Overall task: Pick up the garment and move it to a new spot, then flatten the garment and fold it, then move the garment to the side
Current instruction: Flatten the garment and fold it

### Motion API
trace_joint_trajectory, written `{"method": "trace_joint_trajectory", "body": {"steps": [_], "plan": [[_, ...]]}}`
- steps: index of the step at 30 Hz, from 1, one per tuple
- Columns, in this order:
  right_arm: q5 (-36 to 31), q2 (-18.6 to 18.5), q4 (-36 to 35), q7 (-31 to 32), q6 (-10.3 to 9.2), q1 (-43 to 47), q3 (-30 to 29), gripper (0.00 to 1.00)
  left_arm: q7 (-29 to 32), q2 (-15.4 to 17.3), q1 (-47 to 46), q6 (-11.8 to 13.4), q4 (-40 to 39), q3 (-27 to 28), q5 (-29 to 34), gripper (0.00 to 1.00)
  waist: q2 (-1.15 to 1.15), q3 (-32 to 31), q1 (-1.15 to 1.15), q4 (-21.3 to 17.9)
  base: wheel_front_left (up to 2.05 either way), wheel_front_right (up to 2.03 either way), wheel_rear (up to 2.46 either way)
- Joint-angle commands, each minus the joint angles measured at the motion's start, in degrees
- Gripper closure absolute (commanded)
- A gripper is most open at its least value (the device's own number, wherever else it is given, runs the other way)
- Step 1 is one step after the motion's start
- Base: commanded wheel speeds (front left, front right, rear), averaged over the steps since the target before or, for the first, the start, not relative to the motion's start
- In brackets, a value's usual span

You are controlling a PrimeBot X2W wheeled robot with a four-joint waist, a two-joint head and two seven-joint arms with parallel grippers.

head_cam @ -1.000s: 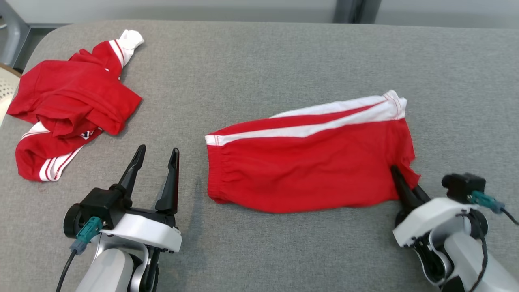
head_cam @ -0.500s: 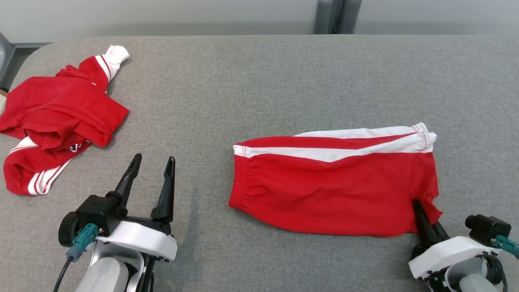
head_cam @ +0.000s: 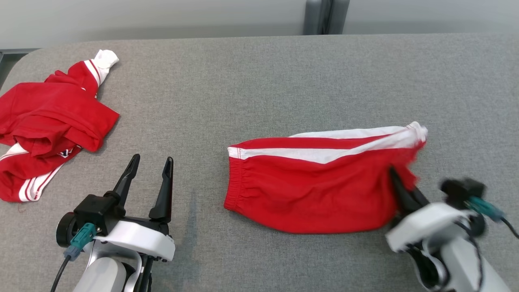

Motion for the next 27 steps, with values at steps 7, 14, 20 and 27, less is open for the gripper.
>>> {"method": "trace_joint_trajectory", "body": {"steps": [7,14,20,27], "plan": [[-3.4,4.5,-10.0,8.3,0.04,-7.6,10.6,1.00,0.0,0.1,-0.3,-0.1,0.5,-0.5,-0.5,0.00,0.00,-1.0,0.00,1.0,0.00,0.00,0.00],[0.9,6.1,-5.0,11.5,0.04,-11.9,23.7,1.00,-0.4,-1.0,-1.3,-0.5,1.4,-1.6,-0.6,0.00,0.00,-1.4,0.00,4.5,0.00,0.00,0.00],[5.9,6.2,1.1,10.1,0.04,-12.6,32.2,1.00,-0.8,-1.8,-1.3,-0.6,2.1,-2.3,-0.8,0.00,0.00,-1.2,0.00,6.3,0.00,0.00,0.00],[6.6,6.3,3.3,6.8,0.04,-14.7,36.0,0.00,-1.1,-1.6,-0.5,-0.1,2.2,-2.0,-1.0,0.00,0.00,-1.0,0.00,5.6,0.00,0.00,0.00]]}}
